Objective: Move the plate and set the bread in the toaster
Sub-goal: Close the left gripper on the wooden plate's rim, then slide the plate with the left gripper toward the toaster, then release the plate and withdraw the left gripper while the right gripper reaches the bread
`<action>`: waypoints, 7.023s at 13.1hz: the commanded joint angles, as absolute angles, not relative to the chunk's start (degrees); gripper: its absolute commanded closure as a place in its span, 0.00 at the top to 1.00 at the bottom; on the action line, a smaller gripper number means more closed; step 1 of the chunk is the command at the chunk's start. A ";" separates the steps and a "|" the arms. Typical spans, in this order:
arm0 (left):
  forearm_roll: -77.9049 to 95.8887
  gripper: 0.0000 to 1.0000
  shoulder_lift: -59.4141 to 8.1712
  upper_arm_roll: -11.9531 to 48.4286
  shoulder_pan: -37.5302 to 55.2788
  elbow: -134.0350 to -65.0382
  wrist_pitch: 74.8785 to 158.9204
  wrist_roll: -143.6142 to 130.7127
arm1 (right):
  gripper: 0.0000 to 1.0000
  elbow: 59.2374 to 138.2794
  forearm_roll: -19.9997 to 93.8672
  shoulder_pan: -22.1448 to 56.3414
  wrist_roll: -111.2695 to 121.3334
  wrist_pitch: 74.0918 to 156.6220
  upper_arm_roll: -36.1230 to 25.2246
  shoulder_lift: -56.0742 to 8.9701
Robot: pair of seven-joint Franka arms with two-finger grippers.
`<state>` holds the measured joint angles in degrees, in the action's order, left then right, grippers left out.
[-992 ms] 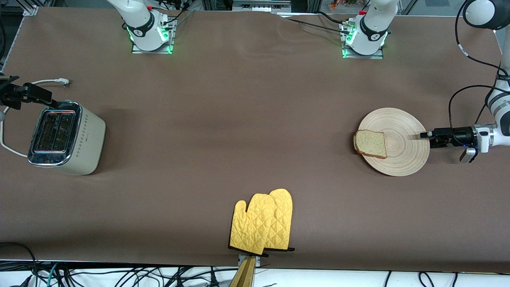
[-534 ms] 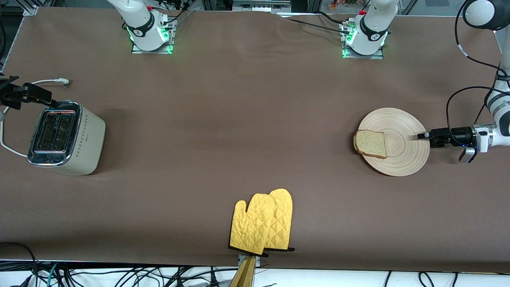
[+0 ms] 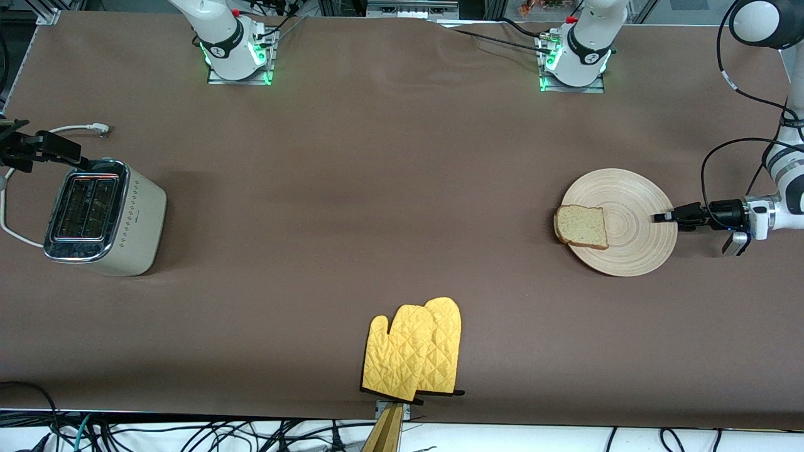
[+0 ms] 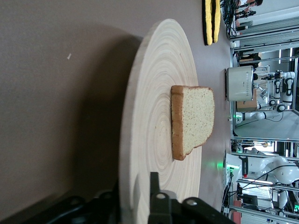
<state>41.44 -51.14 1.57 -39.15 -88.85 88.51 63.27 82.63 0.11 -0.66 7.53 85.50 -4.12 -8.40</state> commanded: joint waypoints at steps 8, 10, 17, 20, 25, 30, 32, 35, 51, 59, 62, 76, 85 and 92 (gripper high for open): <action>44.91 0.00 -52.91 1.67 -39.38 -88.59 87.98 65.48 | 1.00 83.23 0.00 -1.41 7.29 85.52 -3.87 -7.82; 44.91 0.00 -52.82 1.67 -39.38 -88.68 87.63 64.78 | 1.00 83.23 0.00 -1.32 7.29 85.52 -3.78 -7.82; 46.84 0.00 -52.12 4.22 -39.29 -88.51 84.56 55.81 | 1.00 83.23 0.00 -1.41 7.29 85.43 -3.87 -7.82; 47.64 0.00 -51.94 6.32 -39.20 -88.51 83.94 53.45 | 1.00 83.23 0.00 -1.41 7.29 85.52 -3.87 -7.82; 48.51 0.00 -49.75 6.86 -36.49 -88.24 84.20 49.50 | 1.00 83.23 -0.09 -1.41 7.29 85.43 -3.87 -7.82; 52.98 0.00 -42.99 6.59 -28.23 -91.30 89.55 41.59 | 1.00 83.23 -0.09 -1.49 7.29 85.69 -3.87 -7.82; 56.15 0.00 -38.96 6.42 -24.72 -96.74 94.27 40.61 | 1.00 83.23 -0.09 -1.49 7.29 85.52 -3.87 -7.82; 63.61 0.00 -32.62 6.42 -17.78 -106.50 103.68 39.73 | 1.00 83.23 -0.09 -1.58 7.29 85.52 -3.95 -7.82; 86.48 0.00 -35.67 6.50 9.31 -113.03 119.27 42.80 | 1.00 83.23 0.00 -1.41 7.29 85.69 -3.87 -7.82; 97.72 0.00 -40.60 6.59 13.62 -112.15 121.90 49.48 | 1.00 83.23 0.00 -1.49 7.29 85.60 -3.87 -7.82; 100.19 0.00 -42.71 6.59 15.38 -110.04 124.79 51.85 | 1.00 83.23 0.00 -1.49 7.29 85.43 -3.87 -7.82; 93.39 0.81 -34.57 5.36 9.95 -113.37 128.48 46.69 | 1.00 83.32 -0.09 0.26 6.76 85.25 -3.08 -9.31; 40.46 1.00 -11.35 6.94 -8.87 -118.21 122.26 19.70 | 1.00 84.02 6.64 2.29 2.06 86.13 -3.16 -12.73; 4.35 1.00 -3.87 10.62 -9.49 -105.85 106.21 -4.28 | 1.00 84.02 21.06 10.27 -10.37 95.96 -3.08 -23.71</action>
